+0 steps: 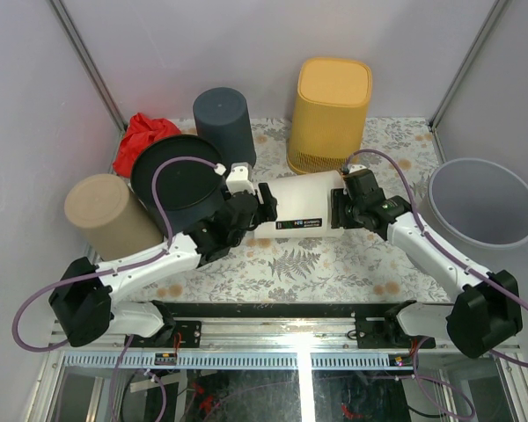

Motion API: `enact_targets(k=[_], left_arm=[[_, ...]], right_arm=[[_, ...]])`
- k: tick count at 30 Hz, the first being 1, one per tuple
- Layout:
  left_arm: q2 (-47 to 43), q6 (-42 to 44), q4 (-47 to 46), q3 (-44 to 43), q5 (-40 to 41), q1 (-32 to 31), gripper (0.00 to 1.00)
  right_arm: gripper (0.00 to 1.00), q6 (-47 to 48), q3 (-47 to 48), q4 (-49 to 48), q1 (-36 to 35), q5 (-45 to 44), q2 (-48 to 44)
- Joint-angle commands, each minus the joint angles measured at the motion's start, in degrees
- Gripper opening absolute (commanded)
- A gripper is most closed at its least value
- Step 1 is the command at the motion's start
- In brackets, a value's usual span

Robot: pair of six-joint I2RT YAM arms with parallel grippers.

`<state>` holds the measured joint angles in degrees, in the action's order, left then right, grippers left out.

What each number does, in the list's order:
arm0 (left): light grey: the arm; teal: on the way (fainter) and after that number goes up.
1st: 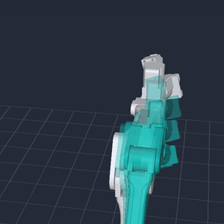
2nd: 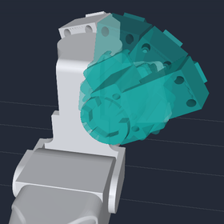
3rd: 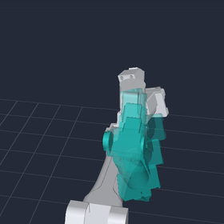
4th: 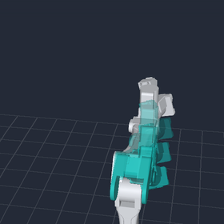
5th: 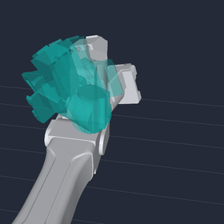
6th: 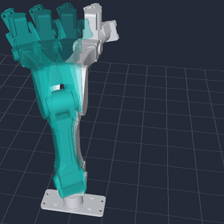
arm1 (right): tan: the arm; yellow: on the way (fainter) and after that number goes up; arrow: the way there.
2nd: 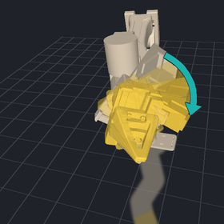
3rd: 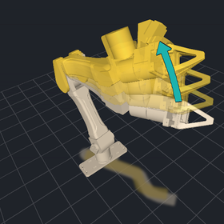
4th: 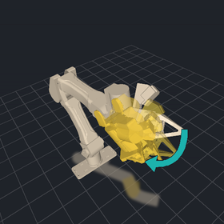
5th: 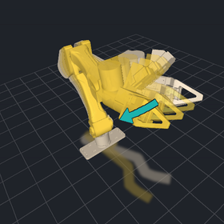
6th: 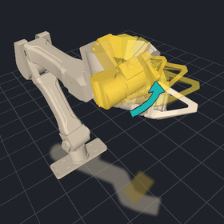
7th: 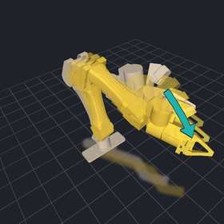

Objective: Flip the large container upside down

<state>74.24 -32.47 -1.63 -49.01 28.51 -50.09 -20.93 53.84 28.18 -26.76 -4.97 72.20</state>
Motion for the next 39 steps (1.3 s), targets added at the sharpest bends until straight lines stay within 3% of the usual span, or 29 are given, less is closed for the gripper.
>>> enact_targets(k=[1,7,15,28,39], left_arm=[[0.6,-0.8,-5.2,0.5,-2.5,-1.0,0.68],[0.6,-1.2,-5.4,1.4,-2.0,-0.6,0.68],[1.5,-1.6,-6.2,1.7,-2.5,-0.4,0.68],[3.1,-1.9,-6.4,1.3,-3.4,-0.1,0.68],[2.6,-1.9,-6.0,1.5,-3.9,1.2,0.68]], right_arm=[[0.56,0.9,3.3,-1.6,-1.3,4.1,-2.8],[0.57,1.8,-2.7,-5.6,-1.3,7.5,-8.6],[0.58,-0.4,-7.0,-5.9,-1.3,5.8,-14.3],[0.57,-1.9,-7.1,-2.0,-1.3,0.5,-12.8],[0.58,-4.1,-9.8,0.2,-1.3,-3.2,-19.0]])
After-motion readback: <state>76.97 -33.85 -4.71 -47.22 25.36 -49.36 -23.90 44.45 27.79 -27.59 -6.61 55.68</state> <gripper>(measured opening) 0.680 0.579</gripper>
